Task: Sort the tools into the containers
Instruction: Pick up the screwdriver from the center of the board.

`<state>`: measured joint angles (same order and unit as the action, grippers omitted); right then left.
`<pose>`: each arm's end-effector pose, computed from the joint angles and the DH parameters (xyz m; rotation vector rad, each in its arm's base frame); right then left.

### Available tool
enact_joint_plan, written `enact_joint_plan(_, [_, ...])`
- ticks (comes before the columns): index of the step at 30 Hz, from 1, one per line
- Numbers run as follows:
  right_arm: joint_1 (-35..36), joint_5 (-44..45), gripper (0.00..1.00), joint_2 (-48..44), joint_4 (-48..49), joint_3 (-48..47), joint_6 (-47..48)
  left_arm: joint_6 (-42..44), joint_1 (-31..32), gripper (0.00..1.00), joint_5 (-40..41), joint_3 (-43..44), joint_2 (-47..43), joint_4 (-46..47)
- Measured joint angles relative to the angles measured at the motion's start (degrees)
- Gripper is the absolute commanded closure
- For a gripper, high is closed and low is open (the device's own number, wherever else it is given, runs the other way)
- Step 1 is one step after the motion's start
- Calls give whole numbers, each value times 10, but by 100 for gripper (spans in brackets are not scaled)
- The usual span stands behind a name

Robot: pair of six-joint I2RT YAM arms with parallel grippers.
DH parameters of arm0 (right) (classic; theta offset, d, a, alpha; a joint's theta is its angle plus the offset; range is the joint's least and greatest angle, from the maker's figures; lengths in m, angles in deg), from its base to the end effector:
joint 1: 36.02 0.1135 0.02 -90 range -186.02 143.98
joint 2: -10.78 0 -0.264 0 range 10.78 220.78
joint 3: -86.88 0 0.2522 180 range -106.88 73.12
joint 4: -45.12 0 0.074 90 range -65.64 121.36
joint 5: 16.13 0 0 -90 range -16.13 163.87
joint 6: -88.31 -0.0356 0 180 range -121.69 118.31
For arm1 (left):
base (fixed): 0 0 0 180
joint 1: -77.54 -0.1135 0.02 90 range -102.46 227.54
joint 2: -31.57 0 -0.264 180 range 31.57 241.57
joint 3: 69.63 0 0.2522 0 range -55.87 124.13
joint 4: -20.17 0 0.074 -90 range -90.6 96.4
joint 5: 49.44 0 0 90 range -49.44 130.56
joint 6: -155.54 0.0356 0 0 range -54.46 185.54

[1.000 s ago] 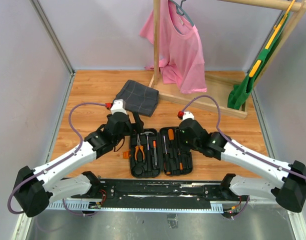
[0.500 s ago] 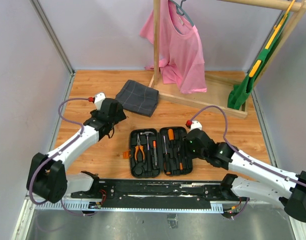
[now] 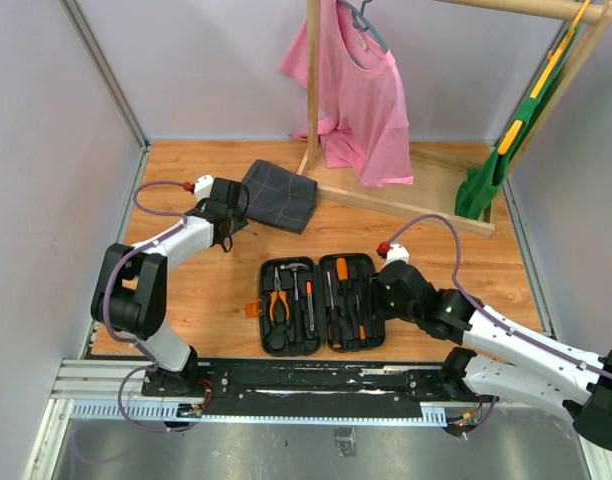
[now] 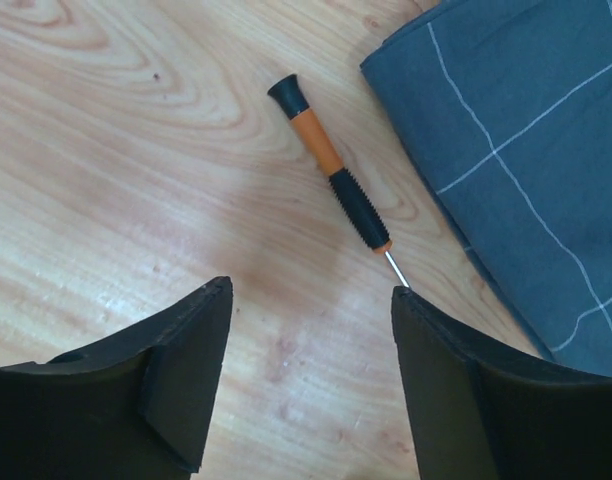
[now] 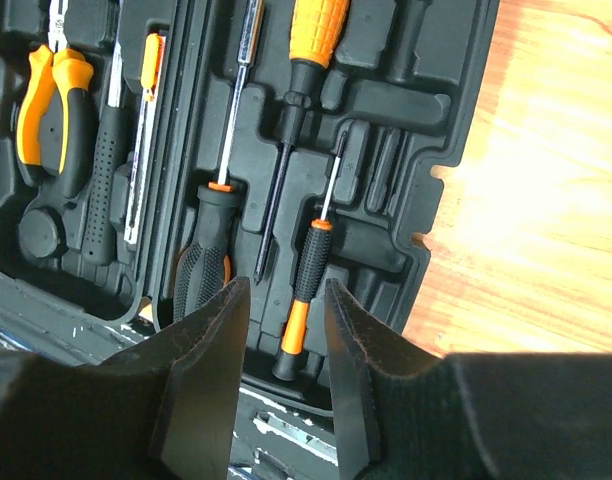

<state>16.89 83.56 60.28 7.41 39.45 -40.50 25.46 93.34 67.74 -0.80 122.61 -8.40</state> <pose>0.1160 0.1435 0.2353 -0.1948 2.3316 0.6483 0.3172 -0.0729 0.2003 -0.6847 2.2310 0.1084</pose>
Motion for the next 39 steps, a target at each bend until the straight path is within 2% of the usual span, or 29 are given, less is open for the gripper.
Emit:
enact_joint_plan(12, [0, 0, 63, 0, 0, 8, -1, 11, -15, 44, -5, 54, 87, 16])
enact_joint_plan(29, [0, 11, 63, -20, -8, 24, -2, 15, -34, 45, -15, 105, 153, 23])
enact_joint_plan(39, [0, 11, 62, -19, -8, 24, -2, 19, -37, 57, -11, 137, 189, -8])
